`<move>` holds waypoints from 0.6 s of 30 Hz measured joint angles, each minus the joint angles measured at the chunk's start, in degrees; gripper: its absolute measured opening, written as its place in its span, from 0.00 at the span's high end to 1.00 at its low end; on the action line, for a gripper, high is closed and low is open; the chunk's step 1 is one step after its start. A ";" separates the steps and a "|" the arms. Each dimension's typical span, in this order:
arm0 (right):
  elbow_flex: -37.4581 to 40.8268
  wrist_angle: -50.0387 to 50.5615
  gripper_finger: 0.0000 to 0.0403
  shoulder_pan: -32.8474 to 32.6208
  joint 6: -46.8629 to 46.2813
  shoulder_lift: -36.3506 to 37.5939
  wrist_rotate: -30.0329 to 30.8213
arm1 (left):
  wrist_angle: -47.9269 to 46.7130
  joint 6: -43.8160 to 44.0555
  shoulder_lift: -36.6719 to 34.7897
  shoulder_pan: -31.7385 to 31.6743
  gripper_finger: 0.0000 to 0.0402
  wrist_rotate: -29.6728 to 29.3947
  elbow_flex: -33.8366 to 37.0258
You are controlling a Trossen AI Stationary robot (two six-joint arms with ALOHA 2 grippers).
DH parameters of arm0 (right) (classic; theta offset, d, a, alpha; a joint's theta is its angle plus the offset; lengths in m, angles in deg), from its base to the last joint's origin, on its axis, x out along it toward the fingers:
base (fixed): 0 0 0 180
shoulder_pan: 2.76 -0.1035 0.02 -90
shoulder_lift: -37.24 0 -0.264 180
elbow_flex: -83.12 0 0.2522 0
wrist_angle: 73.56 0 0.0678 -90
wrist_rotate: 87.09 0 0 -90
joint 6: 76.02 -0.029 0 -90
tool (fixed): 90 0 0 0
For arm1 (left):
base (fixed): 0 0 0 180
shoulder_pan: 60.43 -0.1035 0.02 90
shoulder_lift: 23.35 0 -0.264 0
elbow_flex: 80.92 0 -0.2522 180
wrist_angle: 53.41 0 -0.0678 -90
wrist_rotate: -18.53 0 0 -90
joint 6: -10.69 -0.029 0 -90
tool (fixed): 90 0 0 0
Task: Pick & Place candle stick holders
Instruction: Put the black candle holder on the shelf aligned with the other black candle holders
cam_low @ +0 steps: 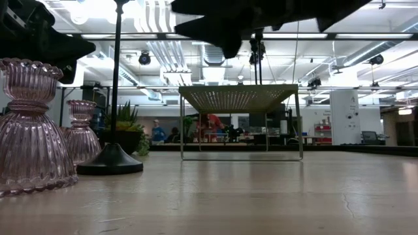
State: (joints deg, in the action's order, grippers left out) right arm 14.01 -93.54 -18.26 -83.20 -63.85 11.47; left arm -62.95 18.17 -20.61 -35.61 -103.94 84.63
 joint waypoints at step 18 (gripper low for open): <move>-15.30 3.89 0.48 0.67 1.06 -12.89 -0.09 | 0.00 0.01 0.02 0.02 0.97 0.02 0.00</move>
State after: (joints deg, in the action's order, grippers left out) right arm -1.29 -89.65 -17.59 -82.14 -76.75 11.38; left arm -62.95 18.18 -20.58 -35.59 -103.92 84.63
